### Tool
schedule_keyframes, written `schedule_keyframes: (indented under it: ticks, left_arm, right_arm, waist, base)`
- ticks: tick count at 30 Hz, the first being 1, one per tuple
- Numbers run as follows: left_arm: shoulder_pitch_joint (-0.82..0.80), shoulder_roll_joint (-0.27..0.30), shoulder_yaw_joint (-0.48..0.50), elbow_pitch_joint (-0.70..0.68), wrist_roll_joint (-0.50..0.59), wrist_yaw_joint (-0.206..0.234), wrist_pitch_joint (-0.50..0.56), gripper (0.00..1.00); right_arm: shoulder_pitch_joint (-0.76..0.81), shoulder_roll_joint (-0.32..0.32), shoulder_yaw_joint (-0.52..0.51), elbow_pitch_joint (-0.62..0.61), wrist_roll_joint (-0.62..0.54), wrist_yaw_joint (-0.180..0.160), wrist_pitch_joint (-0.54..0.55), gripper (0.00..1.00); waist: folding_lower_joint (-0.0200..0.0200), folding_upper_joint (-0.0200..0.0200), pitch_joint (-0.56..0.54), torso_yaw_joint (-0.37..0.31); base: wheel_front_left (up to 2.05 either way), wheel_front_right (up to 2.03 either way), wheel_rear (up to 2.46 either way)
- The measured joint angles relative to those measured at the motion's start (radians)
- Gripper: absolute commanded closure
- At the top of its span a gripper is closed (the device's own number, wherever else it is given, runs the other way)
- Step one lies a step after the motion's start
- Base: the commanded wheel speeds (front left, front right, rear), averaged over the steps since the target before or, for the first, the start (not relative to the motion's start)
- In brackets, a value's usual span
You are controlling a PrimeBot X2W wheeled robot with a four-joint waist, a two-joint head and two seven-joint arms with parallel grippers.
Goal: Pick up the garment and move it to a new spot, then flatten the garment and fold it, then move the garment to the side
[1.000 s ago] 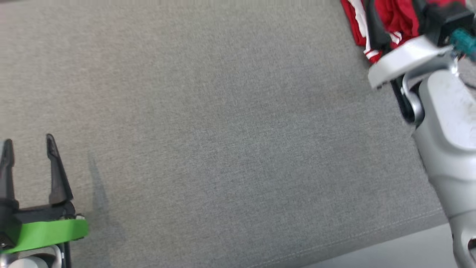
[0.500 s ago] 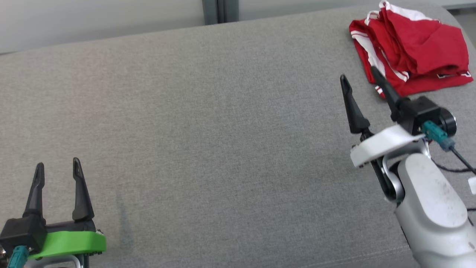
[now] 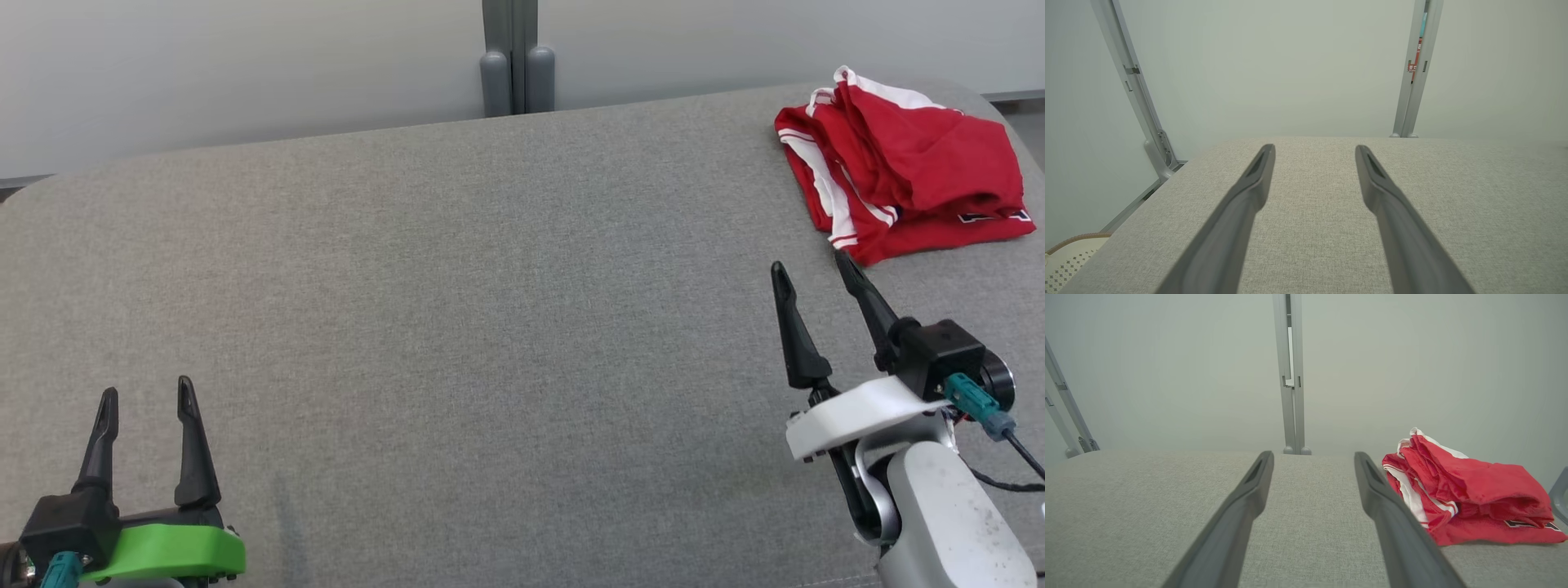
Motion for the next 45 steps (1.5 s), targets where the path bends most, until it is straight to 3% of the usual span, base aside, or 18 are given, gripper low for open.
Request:
schedule_keyframes:
  ticks: [14, 39, 40, 45]
  left_arm:
    - [0.021, -0.003, -0.004, 0.039, -0.002, -0.003, 0.0, 0.0]
    - [0.021, 0.025, -0.046, 0.056, -0.018, -0.007, 0.0, 0.0]
    - [0.021, 0.025, -0.045, 0.057, -0.017, -0.007, 0.0, 1.0]
    - [0.029, 0.006, -0.052, 0.106, -0.017, -0.007, 0.007, 1.0]
  right_arm:
    - [0.132, 0.05, -0.048, -0.037, -0.019, 0.0, 0.0, 0.0]
    - [0.143, 0.078, -0.074, -0.018, -0.02, 0.0, 0.0, 0.0]
    - [0.143, 0.078, -0.075, -0.017, -0.02, 0.0, 0.0, 1.0]
    - [0.171, 0.088, -0.071, 0.024, -0.016, 0.0, 0.002, 1.0]
  waist:
    - [0.0, 0.0, -0.048, 0.018]
    - [0.0, 0.0, -0.071, 0.009]
    - [0.0, 0.0, -0.071, 0.009]
    - [0.0, 0.0, -0.071, 0.009]
  base:
    - [0.0, 0.0, 0.0]
    - [0.0, 0.0, 0.0]
    - [0.0, 0.0, 0.0]
    - [0.0, 0.0, 0.0]
